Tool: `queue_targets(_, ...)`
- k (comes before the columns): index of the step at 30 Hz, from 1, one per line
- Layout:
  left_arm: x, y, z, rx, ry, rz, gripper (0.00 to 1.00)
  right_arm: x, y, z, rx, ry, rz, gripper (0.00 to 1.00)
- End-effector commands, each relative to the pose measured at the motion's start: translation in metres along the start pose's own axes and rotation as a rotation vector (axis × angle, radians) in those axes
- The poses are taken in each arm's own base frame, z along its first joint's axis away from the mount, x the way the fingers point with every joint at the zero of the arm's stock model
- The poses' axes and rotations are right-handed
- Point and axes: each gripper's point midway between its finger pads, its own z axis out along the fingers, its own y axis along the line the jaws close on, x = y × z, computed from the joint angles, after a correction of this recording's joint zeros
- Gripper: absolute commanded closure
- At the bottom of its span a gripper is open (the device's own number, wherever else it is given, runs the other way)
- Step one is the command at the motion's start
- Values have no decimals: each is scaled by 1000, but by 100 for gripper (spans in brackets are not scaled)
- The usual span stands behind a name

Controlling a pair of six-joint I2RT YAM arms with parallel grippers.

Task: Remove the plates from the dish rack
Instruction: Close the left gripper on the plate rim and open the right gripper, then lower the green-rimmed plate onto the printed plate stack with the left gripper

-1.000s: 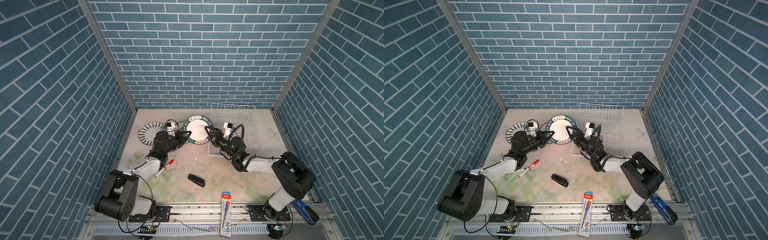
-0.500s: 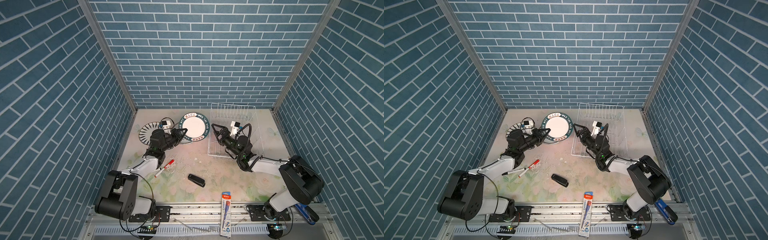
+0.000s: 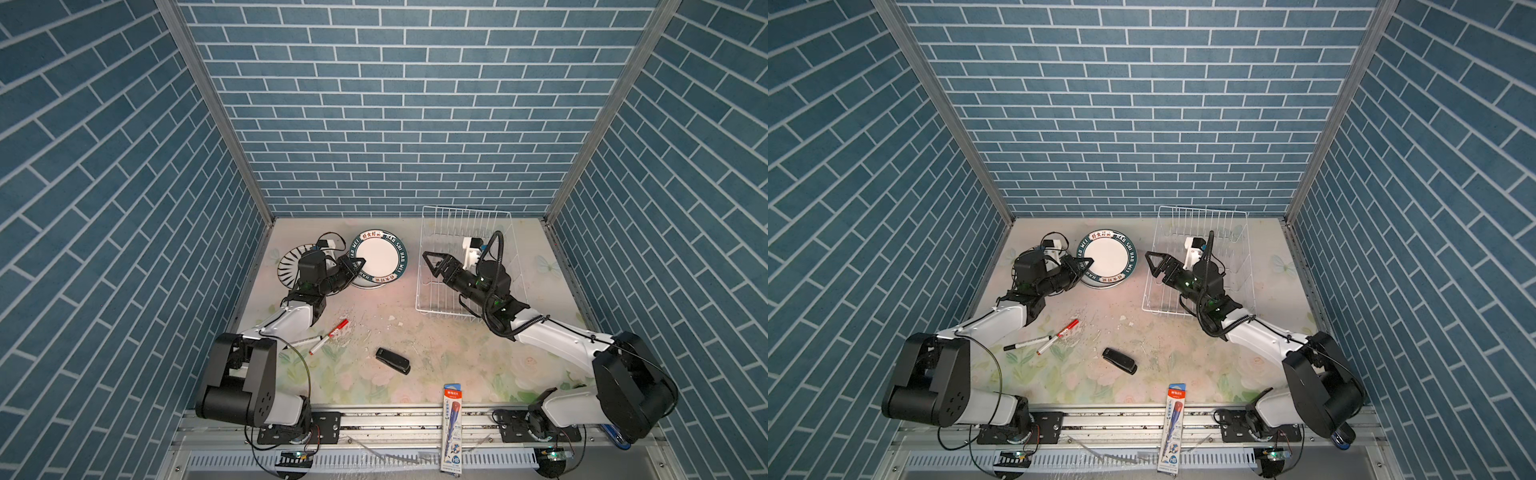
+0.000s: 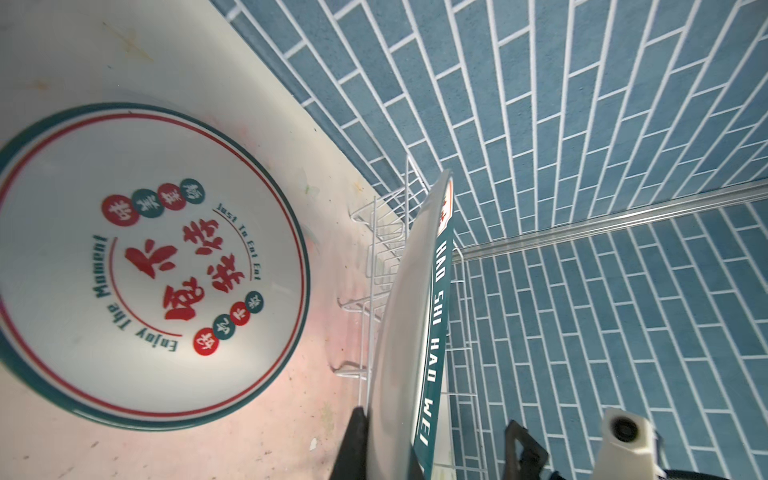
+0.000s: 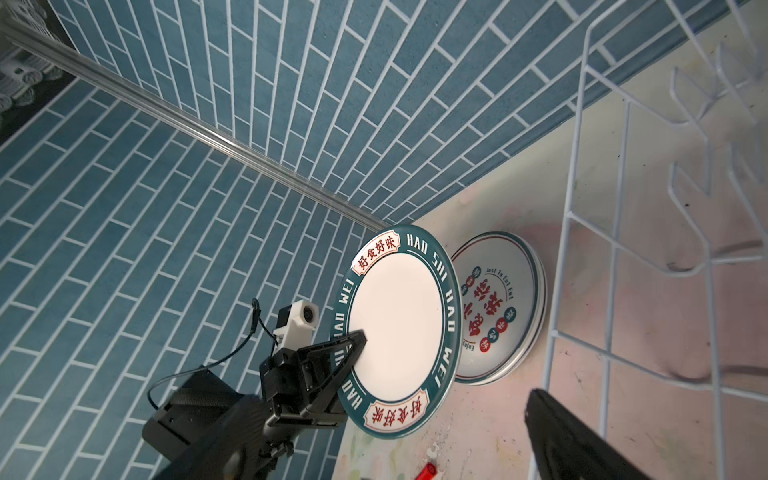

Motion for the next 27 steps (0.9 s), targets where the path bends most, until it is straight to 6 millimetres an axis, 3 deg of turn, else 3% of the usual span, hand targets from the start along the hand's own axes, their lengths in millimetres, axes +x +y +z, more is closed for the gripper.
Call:
queue_targets(1,-13,11,3,-54,-12,72,100,-3,-10,-8,102,20,-164,1)
queue_targets(16,-33,66,35,-125,23,5,100,-9,-13,-11,161,17,-244,1)
queue_targets(27,-43,79,50,-129,35,-16,100,-7,-15,-1,161,36,-245,1)
